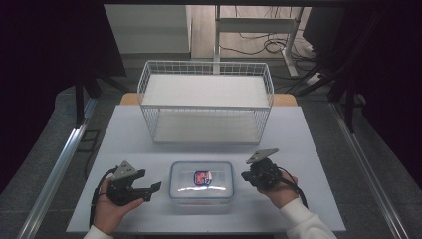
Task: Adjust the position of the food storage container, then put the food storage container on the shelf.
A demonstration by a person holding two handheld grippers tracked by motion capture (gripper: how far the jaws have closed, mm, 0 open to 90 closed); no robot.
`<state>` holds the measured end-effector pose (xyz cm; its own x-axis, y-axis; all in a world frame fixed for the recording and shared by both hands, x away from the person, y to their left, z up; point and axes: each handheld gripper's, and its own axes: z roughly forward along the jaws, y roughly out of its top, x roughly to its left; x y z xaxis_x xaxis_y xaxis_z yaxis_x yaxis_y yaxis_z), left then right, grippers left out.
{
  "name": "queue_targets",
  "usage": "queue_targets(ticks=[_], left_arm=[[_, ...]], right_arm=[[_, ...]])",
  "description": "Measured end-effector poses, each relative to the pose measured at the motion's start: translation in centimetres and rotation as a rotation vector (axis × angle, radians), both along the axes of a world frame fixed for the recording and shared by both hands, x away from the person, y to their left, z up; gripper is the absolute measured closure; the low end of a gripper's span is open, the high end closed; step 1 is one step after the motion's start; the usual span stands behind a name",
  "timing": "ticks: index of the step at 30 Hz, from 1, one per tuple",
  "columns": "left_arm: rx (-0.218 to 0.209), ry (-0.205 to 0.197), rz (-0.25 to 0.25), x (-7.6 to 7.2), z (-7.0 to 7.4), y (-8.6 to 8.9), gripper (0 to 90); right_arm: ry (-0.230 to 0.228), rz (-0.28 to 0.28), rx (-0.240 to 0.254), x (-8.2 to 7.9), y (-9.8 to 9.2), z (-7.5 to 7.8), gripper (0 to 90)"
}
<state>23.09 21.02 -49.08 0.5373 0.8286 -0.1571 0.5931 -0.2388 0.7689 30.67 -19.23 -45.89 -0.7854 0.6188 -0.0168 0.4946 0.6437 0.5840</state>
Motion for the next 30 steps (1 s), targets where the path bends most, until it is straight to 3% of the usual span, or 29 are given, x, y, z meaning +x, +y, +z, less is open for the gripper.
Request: queue_targets(ticks=[4, 11, 14, 16, 17, 18, 19, 30], left_arm=[[0.001, 0.005, 0.000, 0.1, -0.1, 0.0, 24.9], [0.013, 0.004, -0.009, 0.0, -0.2, -0.3, 24.9], [0.019, 0.006, -0.012, 0.1, -0.4, -0.4, 24.9], [0.019, 0.010, -0.010, 0.2, -0.5, -0.3, 24.9], [0.019, 0.011, -0.009, 0.2, -0.5, -0.3, 24.9], [0.013, 0.010, -0.008, 0.2, -0.5, -0.2, 24.8], [0.010, 0.010, -0.006, 0.2, -0.4, -0.2, 24.7], [-0.030, 0.044, -0.010, 0.7, -0.7, -0.5, 19.1]], right_arm=[[-0.017, 0.002, 0.086, -0.6, -1.3, 0.2, 88.6], [-0.030, -0.001, 0.157, -1.3, -1.8, 0.5, 86.0], [-0.026, 0.011, 0.236, -1.4, -2.1, 0.5, 68.6], [-0.007, -0.023, 0.320, -1.3, -2.3, 0.3, 43.8], [-0.007, -0.023, 0.320, -1.3, -2.3, 0.3, 43.8], [0.025, -0.050, 0.386, -1.1, -2.6, 0.1, 37.4], [0.035, -0.051, 0.399, -1.0, -2.6, 0.1, 35.2], [0.061, -0.070, 0.415, -1.3, -2.8, -0.1, 24.7]])
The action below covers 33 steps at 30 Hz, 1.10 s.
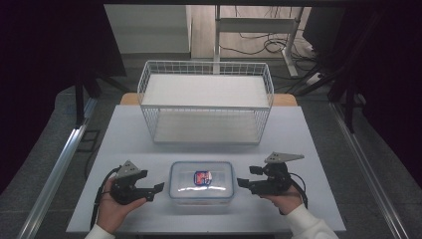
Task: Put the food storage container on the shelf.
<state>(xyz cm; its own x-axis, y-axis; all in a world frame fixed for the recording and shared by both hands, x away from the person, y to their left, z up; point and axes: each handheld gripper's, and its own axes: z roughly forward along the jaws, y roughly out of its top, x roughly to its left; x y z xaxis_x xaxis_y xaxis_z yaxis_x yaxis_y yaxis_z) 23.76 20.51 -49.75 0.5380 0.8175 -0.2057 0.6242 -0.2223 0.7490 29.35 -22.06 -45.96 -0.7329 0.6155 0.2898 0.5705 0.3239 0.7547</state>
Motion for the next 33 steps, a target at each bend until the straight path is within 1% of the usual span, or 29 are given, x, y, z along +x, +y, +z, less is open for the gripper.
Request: queue_targets(ticks=[3, 4, 6, 8, 12, 13, 17, 18, 22, 24, 27, 30, 32, 33], left_arm=[[-0.034, 0.035, -0.004, 0.2, -0.1, 0.1, 15.4], [-0.044, 0.041, -0.004, 0.3, 0.0, 0.2, 13.1], [-0.084, 0.058, -0.005, 0.4, 0.0, 0.3, 12.0], [-0.117, 0.086, -0.014, 0.8, -0.1, 0.3, 11.4], [-0.148, 0.120, -0.025, 1.2, -0.3, 0.1, 11.8], [-0.166, 0.133, -0.030, 1.3, -0.4, 0.0, 12.0], [-0.190, 0.163, -0.037, 1.7, -0.7, -0.4, 12.2], [-0.206, 0.177, -0.039, 1.8, -0.8, -0.5, 12.1], [-0.313, 0.239, -0.058, 2.4, -1.2, -1.0, 11.9], [-0.350, 0.267, -0.061, 2.6, -1.4, -1.4, 11.9], [-0.375, 0.303, -0.073, 2.9, -1.9, -1.8, 12.6], [-0.383, 0.327, -0.089, 3.0, -2.2, -2.0, 14.4], [-0.399, 0.341, -0.095, 3.1, -2.4, -2.1, 16.1], [-0.421, 0.355, -0.102, 3.1, -2.6, -2.0, 18.5]], right_arm=[[0.005, -0.002, -0.004, 0.0, 0.1, -0.1, 23.7], [0.005, -0.007, 0.000, -0.1, 0.1, -0.1, 23.7], [0.006, -0.009, -0.002, -0.3, 0.1, -0.1, 23.7], [0.009, -0.009, -0.003, -0.5, 0.0, -0.2, 23.7], [0.013, -0.009, -0.010, -0.8, -0.1, -0.4, 23.7], [0.015, -0.010, -0.009, -0.9, -0.2, -0.4, 23.7], [0.017, -0.012, -0.014, -1.1, -0.2, -0.5, 23.6], [0.020, -0.012, -0.016, -1.2, -0.2, -0.5, 23.6], [0.022, -0.011, -0.019, -1.4, -0.2, -0.6, 23.6], [0.021, -0.012, -0.019, -1.5, -0.1, -0.6, 23.6], [0.016, -0.011, -0.027, -1.6, -0.1, -0.6, 23.6], [0.015, -0.003, -0.039, -1.6, 0.1, -0.7, 23.6], [0.016, 0.000, -0.042, -1.6, 0.2, -0.8, 23.6], [0.018, 0.002, -0.040, -1.6, 0.3, -0.9, 23.6]])
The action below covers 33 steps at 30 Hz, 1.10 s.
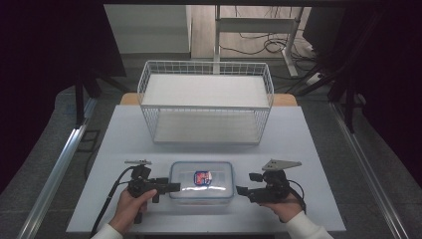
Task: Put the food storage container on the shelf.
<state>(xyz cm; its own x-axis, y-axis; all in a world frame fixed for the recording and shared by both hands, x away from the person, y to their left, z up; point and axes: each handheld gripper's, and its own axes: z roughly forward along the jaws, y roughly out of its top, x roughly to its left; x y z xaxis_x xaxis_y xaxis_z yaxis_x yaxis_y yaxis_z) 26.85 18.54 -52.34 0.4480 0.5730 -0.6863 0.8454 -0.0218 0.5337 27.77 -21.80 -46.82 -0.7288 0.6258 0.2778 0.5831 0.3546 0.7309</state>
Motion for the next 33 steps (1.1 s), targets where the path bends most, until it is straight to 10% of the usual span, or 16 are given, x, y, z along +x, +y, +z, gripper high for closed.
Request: queue_targets(ticks=[9, 24, 33], left_arm=[[-0.035, 0.035, -0.020, 0.2, -0.5, 0.0, 27.2], [-0.034, 0.043, -0.014, 0.3, -0.5, 0.2, 32.2], [-0.034, 0.045, -0.009, 0.2, -0.4, 0.2, 32.9]], right_arm=[[0.176, -0.043, 0.173, 1.3, 0.3, -1.4, 17.8], [0.437, -0.070, 0.254, 3.3, 2.5, -4.4, 24.5], [0.495, -0.104, 0.287, 3.1, 2.0, -4.5, 35.8]])
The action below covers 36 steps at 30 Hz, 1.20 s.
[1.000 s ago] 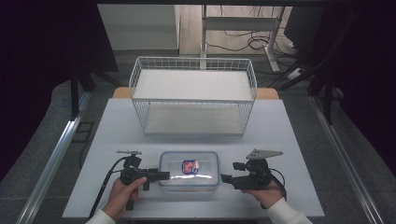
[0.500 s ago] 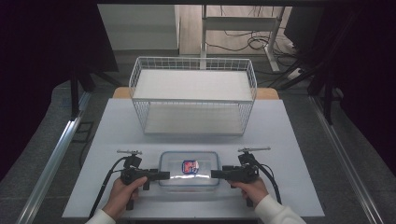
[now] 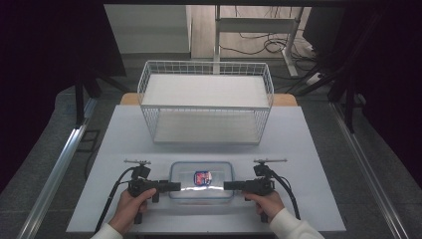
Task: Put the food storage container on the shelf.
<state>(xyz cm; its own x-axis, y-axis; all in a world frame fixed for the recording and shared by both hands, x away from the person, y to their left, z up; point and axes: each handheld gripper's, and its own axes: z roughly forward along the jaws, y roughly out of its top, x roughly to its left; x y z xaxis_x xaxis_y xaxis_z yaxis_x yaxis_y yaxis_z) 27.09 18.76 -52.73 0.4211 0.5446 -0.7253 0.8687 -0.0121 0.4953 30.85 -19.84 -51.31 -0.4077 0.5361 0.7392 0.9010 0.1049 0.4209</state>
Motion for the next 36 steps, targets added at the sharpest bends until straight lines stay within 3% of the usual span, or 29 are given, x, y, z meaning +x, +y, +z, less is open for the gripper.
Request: queue_targets(ticks=[11, 18, 23, 36], left_arm=[[0.000, -0.024, 0.007, -0.4, 0.4, 0.2, 37.8], [0.000, -0.044, 0.009, -0.9, 0.7, 0.3, 41.2], [-0.017, -0.064, 0.029, -1.5, 1.1, 0.4, 44.8], [0.011, -0.099, 0.040, -1.9, 2.1, 0.0, 49.9]], right_arm=[[0.008, -0.008, 0.027, -0.5, -0.5, 0.2, 43.2], [-0.010, -0.007, 0.025, -1.0, -0.6, 0.5, 45.3], [-0.004, -0.020, 0.026, -1.2, -0.7, 0.6, 45.9], [-0.012, -0.054, 0.031, -1.5, -1.0, 1.1, 48.9]])
